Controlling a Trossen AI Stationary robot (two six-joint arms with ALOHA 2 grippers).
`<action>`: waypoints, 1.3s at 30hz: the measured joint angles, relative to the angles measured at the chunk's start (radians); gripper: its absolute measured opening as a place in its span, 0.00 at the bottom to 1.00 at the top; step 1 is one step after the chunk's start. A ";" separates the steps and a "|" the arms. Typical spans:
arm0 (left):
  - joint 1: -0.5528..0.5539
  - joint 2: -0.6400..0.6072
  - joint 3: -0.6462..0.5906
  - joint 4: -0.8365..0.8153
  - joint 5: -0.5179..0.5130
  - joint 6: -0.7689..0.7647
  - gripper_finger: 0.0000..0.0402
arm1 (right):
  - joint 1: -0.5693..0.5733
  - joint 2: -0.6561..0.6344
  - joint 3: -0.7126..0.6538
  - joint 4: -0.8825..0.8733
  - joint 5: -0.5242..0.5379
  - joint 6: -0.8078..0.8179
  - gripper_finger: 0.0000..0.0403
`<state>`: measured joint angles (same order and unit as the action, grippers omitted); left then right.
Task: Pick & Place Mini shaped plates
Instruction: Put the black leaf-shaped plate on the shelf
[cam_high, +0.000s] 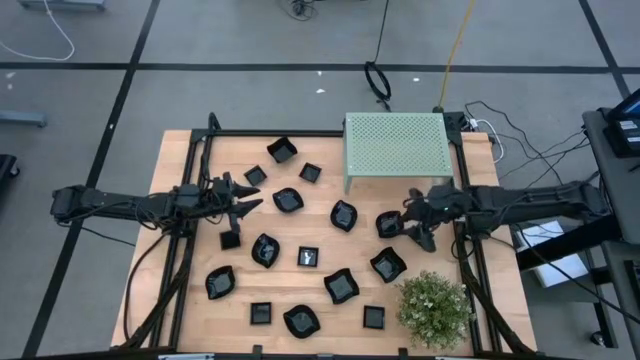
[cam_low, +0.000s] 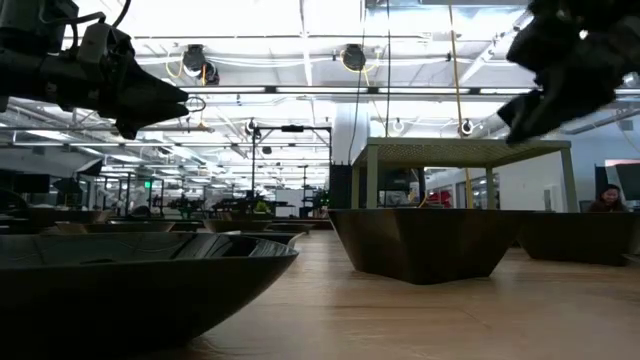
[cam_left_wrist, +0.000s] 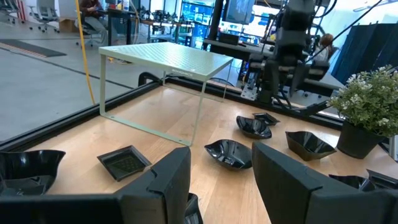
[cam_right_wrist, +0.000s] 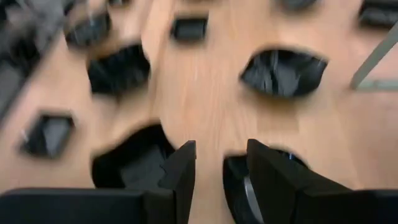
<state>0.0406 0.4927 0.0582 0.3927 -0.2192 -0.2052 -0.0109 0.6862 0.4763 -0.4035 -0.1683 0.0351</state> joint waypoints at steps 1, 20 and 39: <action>0.000 0.000 0.000 0.000 0.000 0.000 0.44 | 0.000 0.022 0.000 -0.022 -0.003 -0.037 0.33; 0.000 0.000 0.000 0.000 0.000 0.000 0.44 | 0.003 0.421 0.001 0.019 0.084 -0.573 0.33; 0.000 0.000 0.000 0.000 0.000 0.000 0.44 | 0.115 0.539 0.004 0.089 0.264 -0.572 0.02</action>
<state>0.0406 0.4923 0.0580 0.3929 -0.2192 -0.2052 0.1044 1.2253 0.4805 -0.3142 0.0958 -0.5367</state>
